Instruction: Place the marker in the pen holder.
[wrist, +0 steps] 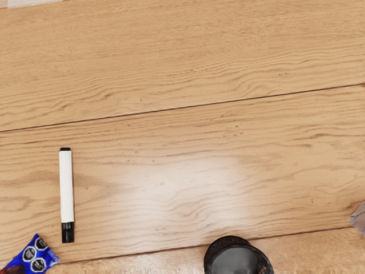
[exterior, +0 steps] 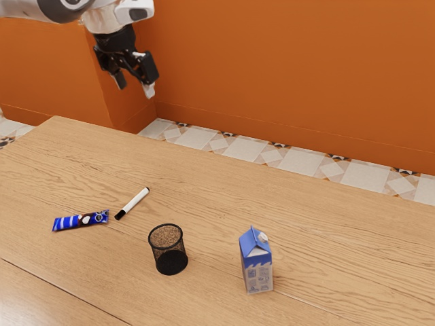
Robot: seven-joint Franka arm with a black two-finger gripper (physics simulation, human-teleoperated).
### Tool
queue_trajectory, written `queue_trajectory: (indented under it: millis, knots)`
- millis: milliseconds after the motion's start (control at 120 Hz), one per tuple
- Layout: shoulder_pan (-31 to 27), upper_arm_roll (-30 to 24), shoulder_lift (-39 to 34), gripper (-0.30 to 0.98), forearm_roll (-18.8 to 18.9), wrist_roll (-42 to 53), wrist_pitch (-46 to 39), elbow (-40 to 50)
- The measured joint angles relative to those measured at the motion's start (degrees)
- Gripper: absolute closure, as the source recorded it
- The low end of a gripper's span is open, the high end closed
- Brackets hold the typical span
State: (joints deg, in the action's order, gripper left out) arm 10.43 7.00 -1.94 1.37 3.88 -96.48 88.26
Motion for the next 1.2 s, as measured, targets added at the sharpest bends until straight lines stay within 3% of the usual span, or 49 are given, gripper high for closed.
queue_trajectory:
  millis: [92, 233, 450, 575, 742, 1200]
  knots:
    - [3.1, 1.5, -1.0, 0.04, 1.1, -2.4, 2.6, 0.9]
    - [-0.4, 3.5, 3.7, 0.02, 1.7, -5.4, 3.8, 2.8]
    - [-9.0, 2.7, 21.8, 0.01, 1.2, -7.9, 0.2, 2.9]
    - [-14.4, -0.2, 33.5, 0.00, 0.7, -6.8, -2.9, -3.8]
    - [-18.6, -1.7, 43.5, 0.00, -0.6, -3.9, -5.0, -12.6]
    - [-20.8, -3.2, 49.7, 0.00, -2.7, 4.6, -7.4, -16.9]
